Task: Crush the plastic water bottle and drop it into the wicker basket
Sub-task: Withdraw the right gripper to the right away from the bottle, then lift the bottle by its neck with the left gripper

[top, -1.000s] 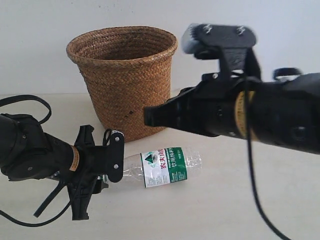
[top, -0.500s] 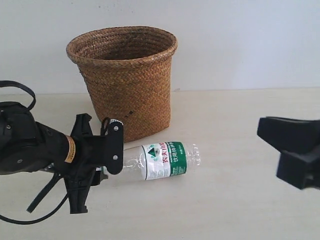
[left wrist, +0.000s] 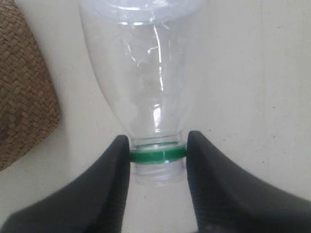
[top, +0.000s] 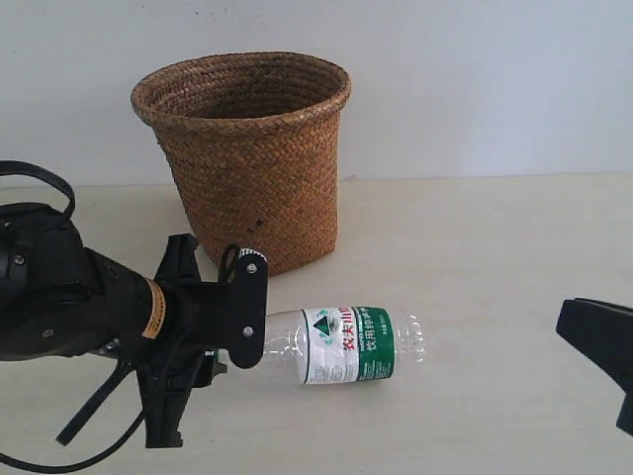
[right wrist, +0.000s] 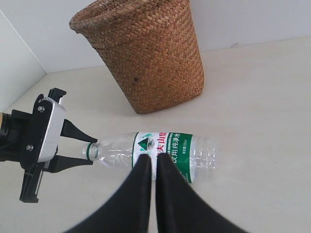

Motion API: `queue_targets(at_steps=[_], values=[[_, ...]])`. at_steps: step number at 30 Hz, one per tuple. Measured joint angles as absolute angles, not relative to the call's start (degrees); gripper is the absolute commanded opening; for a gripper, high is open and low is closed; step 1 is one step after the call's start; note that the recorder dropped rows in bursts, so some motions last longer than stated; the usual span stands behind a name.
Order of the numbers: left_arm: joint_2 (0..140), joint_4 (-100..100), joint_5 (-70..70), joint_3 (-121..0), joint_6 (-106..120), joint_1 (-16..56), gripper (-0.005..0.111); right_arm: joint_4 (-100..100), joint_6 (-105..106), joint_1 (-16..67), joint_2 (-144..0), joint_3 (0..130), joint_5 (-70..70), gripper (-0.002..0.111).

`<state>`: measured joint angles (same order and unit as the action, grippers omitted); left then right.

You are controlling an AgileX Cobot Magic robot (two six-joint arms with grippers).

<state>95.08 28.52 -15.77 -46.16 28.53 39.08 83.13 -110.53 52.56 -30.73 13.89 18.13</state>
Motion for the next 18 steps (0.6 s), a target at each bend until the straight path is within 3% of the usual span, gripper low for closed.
queue_targets(at_steps=[18], values=[[94.98,23.94,-19.32,-45.65,28.73,42.93,0.004,82.86,-110.57,51.19,-28.27,13.80,16.21,0.000]])
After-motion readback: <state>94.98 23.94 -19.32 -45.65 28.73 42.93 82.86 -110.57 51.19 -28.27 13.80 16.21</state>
